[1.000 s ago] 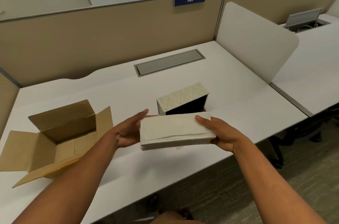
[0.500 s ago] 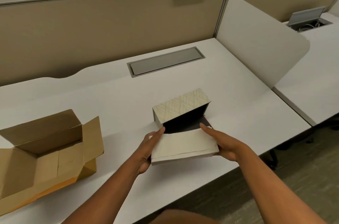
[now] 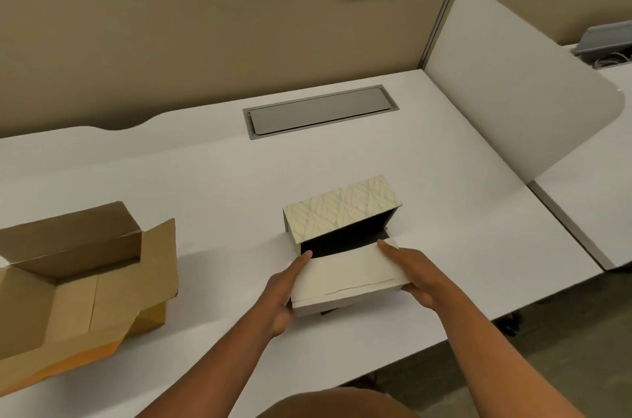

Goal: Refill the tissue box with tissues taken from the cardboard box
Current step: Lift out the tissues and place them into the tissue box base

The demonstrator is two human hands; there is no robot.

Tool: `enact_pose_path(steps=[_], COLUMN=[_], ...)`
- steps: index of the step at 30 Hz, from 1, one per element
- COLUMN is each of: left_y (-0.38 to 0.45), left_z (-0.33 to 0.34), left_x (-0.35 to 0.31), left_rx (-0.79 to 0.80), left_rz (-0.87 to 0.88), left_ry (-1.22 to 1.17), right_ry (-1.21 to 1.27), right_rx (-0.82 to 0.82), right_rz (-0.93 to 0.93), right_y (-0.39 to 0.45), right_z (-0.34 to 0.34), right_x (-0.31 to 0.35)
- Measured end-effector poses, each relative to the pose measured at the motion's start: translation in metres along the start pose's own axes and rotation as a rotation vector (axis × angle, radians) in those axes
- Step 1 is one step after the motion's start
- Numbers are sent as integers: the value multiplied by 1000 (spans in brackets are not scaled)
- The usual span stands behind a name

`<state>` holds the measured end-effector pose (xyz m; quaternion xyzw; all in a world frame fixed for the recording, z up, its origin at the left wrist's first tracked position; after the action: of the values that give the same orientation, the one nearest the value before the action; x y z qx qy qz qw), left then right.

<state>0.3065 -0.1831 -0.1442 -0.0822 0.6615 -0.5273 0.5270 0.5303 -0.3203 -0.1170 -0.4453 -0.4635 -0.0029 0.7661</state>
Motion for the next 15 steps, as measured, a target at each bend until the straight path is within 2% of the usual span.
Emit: enact_pose_path(steps=[5, 15], left_y=[2, 7], left_z=[18, 46], left_x=[5, 13], left_rx=[-71, -264], left_rz=[0, 133], left_ry=[-232, -313], right_ry=[-31, -23], right_rx=[82, 163], right_rz=[33, 43], right_y=[27, 65], right_z=[-22, -34], right_x=[18, 35])
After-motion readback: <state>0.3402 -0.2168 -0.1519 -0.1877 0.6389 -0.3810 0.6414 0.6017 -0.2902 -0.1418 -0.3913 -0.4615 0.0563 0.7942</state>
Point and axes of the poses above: each hand's wrist, its own y-axis towards the middle knuckle, its own z-axis out of the palm, x = y × z, the point moved 2 cm from there along y, towards the middle knuckle, and after that the axes turned 14 degrees about y, right-handed, at the moved point
